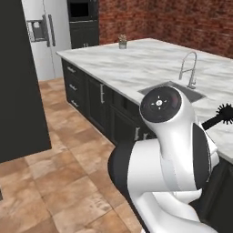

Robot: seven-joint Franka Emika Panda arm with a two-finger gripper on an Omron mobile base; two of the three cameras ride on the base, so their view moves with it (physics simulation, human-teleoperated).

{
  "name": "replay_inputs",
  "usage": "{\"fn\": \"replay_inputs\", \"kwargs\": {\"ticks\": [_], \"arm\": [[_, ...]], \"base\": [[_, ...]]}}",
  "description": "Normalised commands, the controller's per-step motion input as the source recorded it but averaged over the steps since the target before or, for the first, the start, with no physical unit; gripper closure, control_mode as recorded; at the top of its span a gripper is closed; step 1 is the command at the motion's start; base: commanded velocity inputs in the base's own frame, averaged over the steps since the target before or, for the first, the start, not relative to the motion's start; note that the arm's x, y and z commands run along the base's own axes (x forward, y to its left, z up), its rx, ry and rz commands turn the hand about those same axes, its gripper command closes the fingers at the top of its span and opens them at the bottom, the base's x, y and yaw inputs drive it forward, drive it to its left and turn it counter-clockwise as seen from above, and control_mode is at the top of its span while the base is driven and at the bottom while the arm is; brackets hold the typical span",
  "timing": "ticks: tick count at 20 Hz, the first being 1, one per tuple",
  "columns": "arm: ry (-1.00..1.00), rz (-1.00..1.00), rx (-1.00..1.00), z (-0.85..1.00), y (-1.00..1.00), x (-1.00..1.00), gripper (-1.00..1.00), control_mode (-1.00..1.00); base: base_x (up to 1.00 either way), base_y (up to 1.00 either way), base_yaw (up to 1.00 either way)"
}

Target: Locate and retrieve the dish brush and bar soap from the cabinet. Place them next to the sink.

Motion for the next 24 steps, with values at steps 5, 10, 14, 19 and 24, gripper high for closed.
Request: {"fn": "replay_inputs", "kwargs": {"ticks": [5, 10, 14, 19, 24], "arm": [[0.0, 0.0, 0.0, 0.0, 0.0, 0.0, 1.0, 1.0], [0.0, 0.0, 0.0, 0.0, 0.0, 0.0, 1.0, 1.0], [0.0, 0.0, 0.0, 0.0, 0.0, 0.0, 1.0, 1.0], [0.0, 0.0, 0.0, 0.0, 0.0, 0.0, 1.0, 1.0], [0.0, 0.0, 0.0, 0.0, 0.0, 0.0, 1.0, 1.0]], "base": [[0.02, -0.69, 0.06], [0.12, -0.34, 0.05], [0.18, -0.19, 0.01], [0.14, -0.05, -0.03], [0.3, 0.0, -0.1]]}}
